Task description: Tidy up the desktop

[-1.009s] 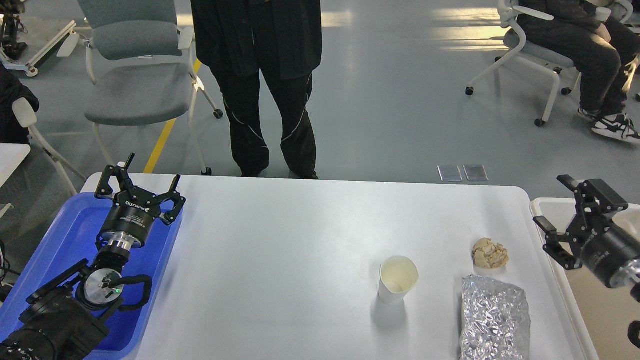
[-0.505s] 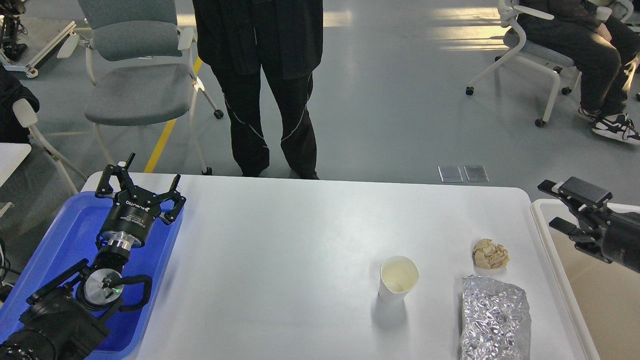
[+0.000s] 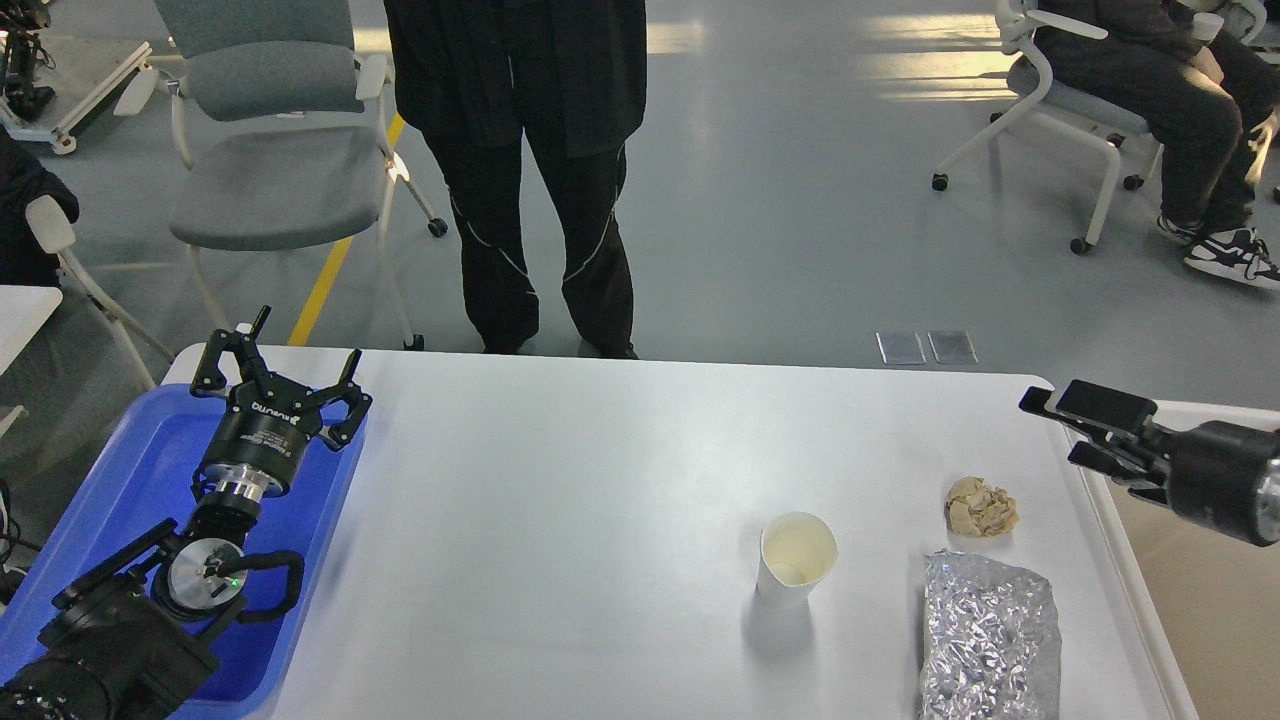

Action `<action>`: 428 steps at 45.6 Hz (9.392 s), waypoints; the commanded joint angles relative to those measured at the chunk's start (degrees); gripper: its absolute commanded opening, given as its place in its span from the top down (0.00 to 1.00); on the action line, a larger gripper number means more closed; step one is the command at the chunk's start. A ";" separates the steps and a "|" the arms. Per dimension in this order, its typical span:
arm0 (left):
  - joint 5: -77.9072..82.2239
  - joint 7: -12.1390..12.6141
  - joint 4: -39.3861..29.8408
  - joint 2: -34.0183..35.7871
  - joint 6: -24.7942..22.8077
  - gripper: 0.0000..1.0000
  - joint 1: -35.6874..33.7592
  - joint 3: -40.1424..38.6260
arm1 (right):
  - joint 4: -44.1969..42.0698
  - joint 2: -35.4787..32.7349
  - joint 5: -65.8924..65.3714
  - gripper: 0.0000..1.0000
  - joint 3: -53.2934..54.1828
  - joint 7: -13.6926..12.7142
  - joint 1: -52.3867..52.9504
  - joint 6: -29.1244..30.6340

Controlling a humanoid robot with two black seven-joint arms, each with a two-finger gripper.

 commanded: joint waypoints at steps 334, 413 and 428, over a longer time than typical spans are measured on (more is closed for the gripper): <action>0.00 0.00 0.00 0.00 -0.08 0.00 -0.09 0.00 | -89.62 39.22 41.17 0.39 -33.25 7.23 -5.39 -11.13; 0.00 0.09 0.00 0.00 -0.08 0.00 -0.09 0.00 | -80.94 31.22 46.80 0.00 -9.71 16.81 3.57 4.41; 0.00 0.00 0.00 0.00 -0.08 0.00 -0.09 0.00 | -38.94 26.12 44.78 0.00 21.15 16.98 -9.34 6.00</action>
